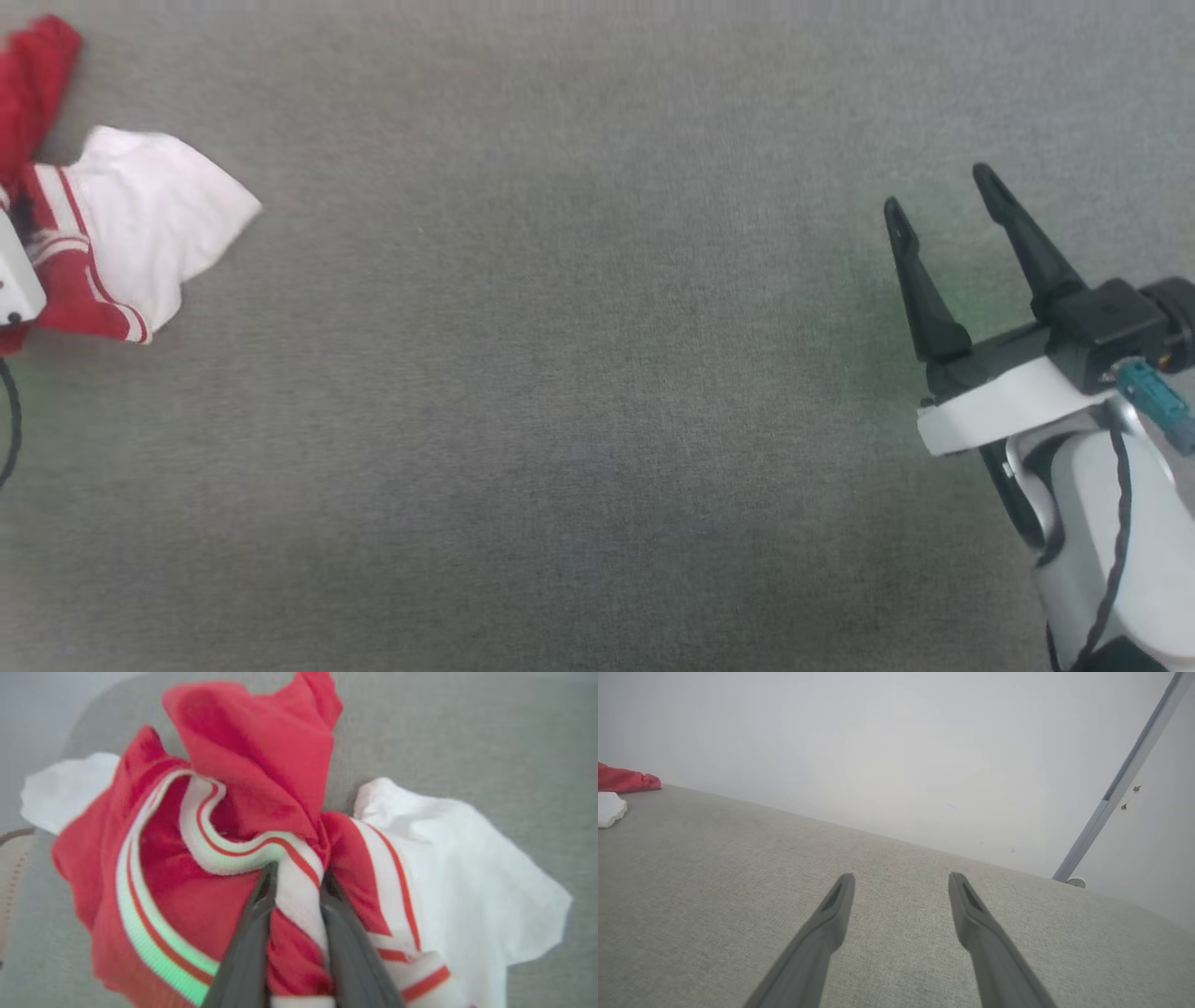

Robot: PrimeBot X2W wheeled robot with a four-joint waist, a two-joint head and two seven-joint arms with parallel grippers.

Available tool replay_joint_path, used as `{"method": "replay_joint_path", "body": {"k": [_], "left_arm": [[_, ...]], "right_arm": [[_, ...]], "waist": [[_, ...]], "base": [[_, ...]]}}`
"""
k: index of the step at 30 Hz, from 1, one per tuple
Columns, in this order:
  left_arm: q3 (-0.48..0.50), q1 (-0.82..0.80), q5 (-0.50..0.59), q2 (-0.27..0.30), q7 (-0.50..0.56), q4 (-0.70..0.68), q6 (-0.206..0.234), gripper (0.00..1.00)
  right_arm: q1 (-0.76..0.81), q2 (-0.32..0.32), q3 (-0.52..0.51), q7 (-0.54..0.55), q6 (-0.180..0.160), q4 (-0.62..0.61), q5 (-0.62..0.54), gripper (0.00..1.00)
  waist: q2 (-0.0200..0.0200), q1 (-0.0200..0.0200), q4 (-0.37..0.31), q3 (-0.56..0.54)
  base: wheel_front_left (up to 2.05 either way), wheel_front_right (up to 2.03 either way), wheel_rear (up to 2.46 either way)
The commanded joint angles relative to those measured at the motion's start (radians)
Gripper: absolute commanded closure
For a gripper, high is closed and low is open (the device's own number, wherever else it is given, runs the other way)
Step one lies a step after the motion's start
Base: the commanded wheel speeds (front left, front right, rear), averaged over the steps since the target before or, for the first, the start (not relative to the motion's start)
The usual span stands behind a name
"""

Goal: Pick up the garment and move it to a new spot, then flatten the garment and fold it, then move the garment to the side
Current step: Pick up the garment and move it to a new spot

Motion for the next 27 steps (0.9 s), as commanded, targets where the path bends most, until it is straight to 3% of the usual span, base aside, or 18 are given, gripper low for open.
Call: {"method": "replay_joint_path", "body": {"k": [1,6,15,20,27], "left_arm": [[-0.005,0.003,0.003,0.013,-0.011,-0.021,-0.001,1.00],[-0.038,0.011,-0.004,0.036,-0.017,-0.144,-0.003,1.00],[-0.089,0.059,-0.048,0.072,0.076,-0.420,-0.002,1.00],[-0.105,0.101,-0.078,0.067,0.148,-0.574,0.007,1.00],[-0.136,0.171,-0.098,0.048,0.245,-0.779,0.063,1.00]], "right_arm": [[0.016,0.004,-0.002,-0.006,0.000,0.005,-0.004,0.00],[0.056,0.021,-0.020,-0.011,0.000,0.010,-0.019,0.00],[0.102,0.046,-0.039,-0.015,0.000,0.010,-0.028,0.00],[0.115,0.057,-0.065,-0.016,0.000,0.009,-0.032,0.00],[0.129,0.067,-0.110,-0.020,0.000,0.006,-0.039,0.00]], "waist": [[0.0001,0.0000,0.023,-0.047],[0.0001,0.0000,0.052,-0.129],[0.0001,0.0000,0.078,-0.239],[0.0001,0.0000,0.059,-0.278],[0.0001,0.0000,-0.015,-0.295]], "base": [[0.00,0.00,0.00],[0.00,0.00,0.00],[0.00,0.00,0.00],[0.00,0.00,0.00],[0.00,0.00,0.00]]}}
